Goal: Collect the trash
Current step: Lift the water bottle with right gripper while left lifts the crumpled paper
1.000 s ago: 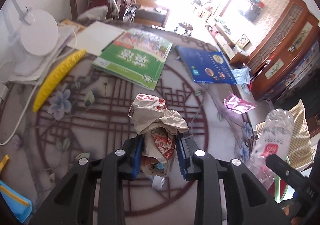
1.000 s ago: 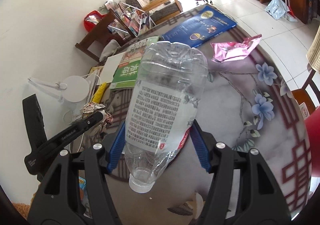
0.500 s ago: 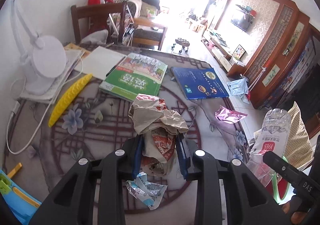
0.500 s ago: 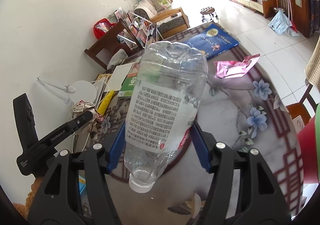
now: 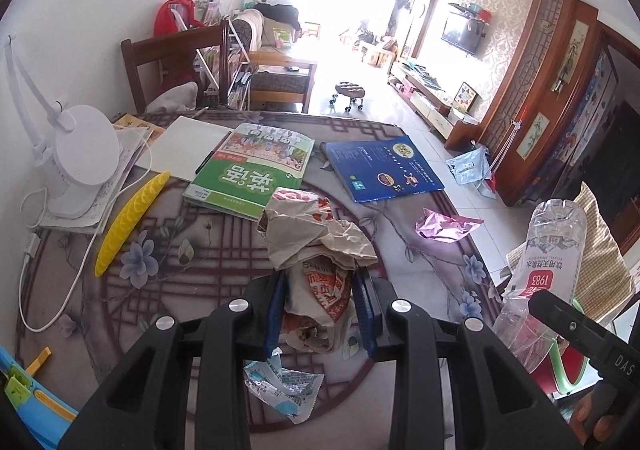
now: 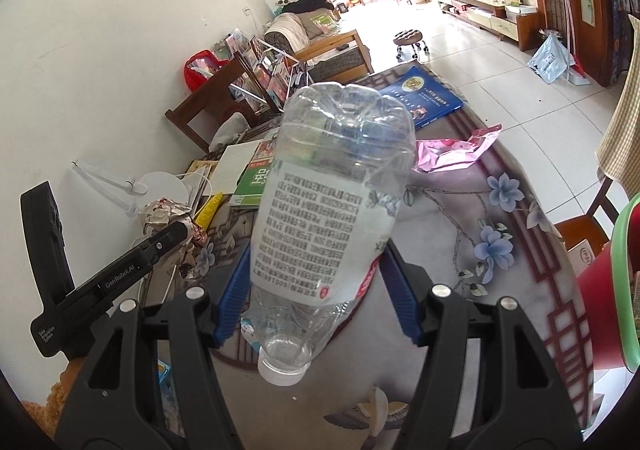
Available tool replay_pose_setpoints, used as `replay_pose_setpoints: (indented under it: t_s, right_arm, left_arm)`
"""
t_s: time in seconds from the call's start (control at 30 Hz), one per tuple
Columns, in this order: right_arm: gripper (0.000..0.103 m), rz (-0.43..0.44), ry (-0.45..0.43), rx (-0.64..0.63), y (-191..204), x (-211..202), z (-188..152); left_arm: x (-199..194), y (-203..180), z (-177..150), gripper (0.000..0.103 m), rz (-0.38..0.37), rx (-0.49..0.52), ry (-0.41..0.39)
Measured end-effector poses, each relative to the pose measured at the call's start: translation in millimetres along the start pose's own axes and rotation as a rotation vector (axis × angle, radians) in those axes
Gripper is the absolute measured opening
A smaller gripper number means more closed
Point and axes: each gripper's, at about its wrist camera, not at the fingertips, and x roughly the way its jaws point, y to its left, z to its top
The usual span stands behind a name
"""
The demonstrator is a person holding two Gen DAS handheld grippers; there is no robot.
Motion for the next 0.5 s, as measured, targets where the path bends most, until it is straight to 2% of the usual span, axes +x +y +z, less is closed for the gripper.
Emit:
replay_pose_setpoints:
  t_s: [0.5]
  right_arm:
    - [0.061, 0.014, -0.017, 0.016, -7, -13, -3]
  left_arm:
    - [-4, -25, -3, 0.029, 0.012, 0.064, 0.004]
